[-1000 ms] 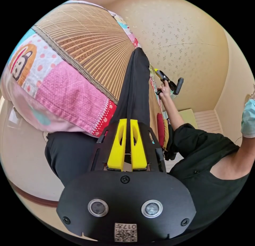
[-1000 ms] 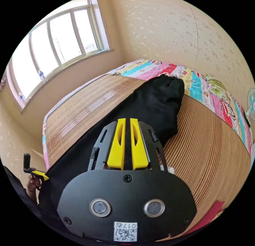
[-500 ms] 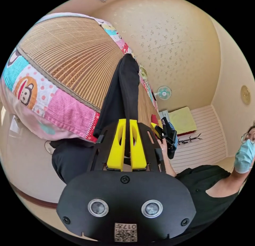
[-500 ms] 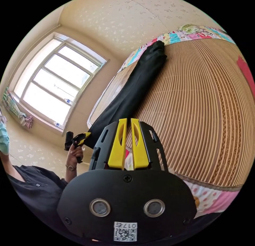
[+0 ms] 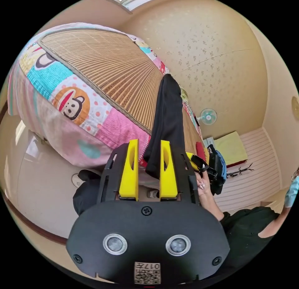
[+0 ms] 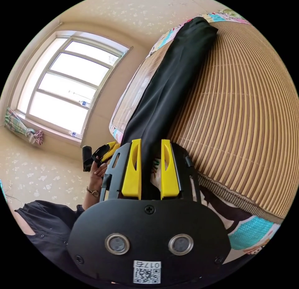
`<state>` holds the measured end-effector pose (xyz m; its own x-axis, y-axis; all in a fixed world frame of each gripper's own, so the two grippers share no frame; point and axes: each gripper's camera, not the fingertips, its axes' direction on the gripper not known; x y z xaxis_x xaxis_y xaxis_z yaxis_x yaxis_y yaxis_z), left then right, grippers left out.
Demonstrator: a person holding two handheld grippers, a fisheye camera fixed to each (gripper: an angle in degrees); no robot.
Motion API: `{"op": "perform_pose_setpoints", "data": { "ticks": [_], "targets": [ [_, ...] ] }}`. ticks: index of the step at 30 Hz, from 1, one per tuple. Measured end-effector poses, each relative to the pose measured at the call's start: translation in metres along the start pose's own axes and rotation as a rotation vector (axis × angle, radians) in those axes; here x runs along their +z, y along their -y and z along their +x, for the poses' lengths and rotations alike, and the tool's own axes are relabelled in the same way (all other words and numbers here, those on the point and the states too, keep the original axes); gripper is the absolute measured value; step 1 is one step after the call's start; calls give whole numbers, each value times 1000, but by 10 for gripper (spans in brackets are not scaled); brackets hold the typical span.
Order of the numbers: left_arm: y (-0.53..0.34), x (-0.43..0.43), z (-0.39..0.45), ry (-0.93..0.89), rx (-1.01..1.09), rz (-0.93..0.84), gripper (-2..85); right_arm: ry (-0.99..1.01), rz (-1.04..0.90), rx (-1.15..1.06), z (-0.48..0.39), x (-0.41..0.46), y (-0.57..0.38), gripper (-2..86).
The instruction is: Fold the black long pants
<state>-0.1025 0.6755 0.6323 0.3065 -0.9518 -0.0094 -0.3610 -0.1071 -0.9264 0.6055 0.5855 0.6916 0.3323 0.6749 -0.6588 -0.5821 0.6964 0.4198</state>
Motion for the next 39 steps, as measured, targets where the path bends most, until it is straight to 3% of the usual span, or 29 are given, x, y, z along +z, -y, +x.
{"op": "perform_pose_setpoints", "data": {
  "ticks": [5, 8, 13, 19, 25, 33, 36, 39],
  "targets": [
    [-16, 40, 18, 36, 60, -116, 75, -52, -11, 8, -8, -17, 10, 42],
    [-44, 69, 40, -49, 101, -218, 54, -101, 24, -27, -12, -59, -2, 35],
    [-125, 145, 78, -58, 124, -387, 55, -269, -27, -28, 8, -115, -38, 30],
    [-139, 132, 98, 5, 181, -101, 80, -219, 88, 40, 28, -147, -80, 29],
    [-108, 163, 113, 109, 265, -65, 88, -201, 107, 25, 14, -144, -79, 37],
    [-133, 195, 101, 227, 281, -35, 51, -299, 109, 3, -25, -123, -87, 22],
    [-130, 193, 90, 203, 264, -57, 26, -297, 111, 3, -39, -120, -85, 19],
    [-123, 169, 72, 37, 216, -22, 16, -278, 104, 17, -55, -120, -82, 19]
  ]
}}
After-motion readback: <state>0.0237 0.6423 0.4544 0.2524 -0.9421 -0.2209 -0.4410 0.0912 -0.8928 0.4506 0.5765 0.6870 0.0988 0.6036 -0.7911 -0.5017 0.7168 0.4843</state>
